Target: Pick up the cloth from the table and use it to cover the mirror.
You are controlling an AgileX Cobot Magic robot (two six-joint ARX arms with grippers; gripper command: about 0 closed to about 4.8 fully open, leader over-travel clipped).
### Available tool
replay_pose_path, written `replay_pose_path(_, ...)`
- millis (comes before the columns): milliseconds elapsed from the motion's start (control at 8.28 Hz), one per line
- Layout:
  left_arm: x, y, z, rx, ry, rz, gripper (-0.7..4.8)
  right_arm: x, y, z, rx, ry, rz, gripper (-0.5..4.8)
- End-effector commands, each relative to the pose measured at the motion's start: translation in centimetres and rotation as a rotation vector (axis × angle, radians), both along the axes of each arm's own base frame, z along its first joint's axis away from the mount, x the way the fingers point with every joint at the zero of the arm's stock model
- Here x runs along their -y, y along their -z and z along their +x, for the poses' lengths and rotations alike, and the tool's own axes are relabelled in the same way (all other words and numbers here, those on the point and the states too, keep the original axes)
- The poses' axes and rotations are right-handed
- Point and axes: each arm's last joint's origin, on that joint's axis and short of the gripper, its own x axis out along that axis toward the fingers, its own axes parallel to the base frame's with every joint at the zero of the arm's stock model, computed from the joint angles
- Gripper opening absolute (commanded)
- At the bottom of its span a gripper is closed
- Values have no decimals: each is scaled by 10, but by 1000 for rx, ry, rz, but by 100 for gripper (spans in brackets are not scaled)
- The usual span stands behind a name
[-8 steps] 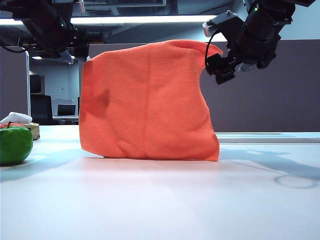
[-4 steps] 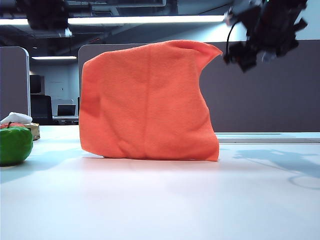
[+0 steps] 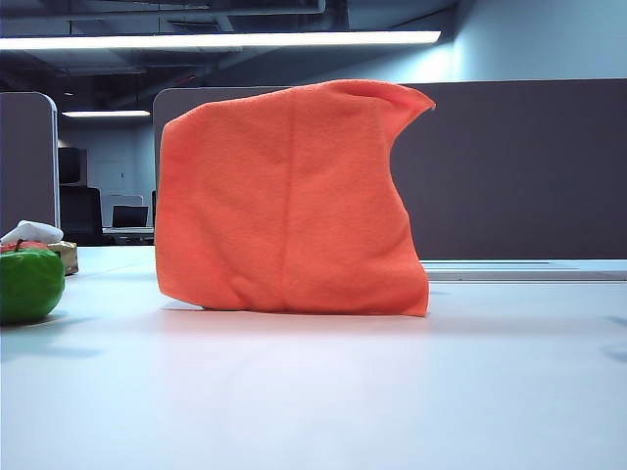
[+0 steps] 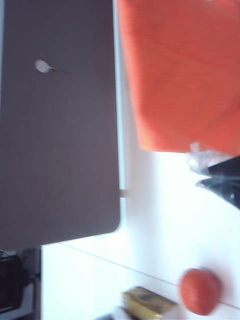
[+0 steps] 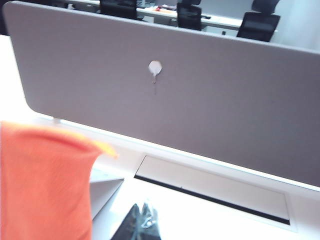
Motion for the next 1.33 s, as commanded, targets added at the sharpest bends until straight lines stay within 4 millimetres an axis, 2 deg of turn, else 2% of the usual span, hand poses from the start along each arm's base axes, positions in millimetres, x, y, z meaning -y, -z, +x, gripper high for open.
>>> replay_pose_path(121, -13, 32, -45, 20, 14, -22, -6, 10, 21, -33, 35, -53, 18, -3)
replay_pose_path(363, -32, 71, -110, 47, 27, -30, -6, 27, 78, -83, 85, -64, 34, -3)
replay_pose_path(483, -36, 78, -123, 26, 27, -24, -6, 32, 99, -98, 146, -65, 55, -3)
replay_pose_path(604, -39, 88, -135, -4, 31, -17, -6, 33, 121, -101, 116, -60, 99, -3)
replay_pose_path(1329, -38, 97, -136, -2, 69, -57, -6, 29, 145, -89, 137, -74, 105, -3)
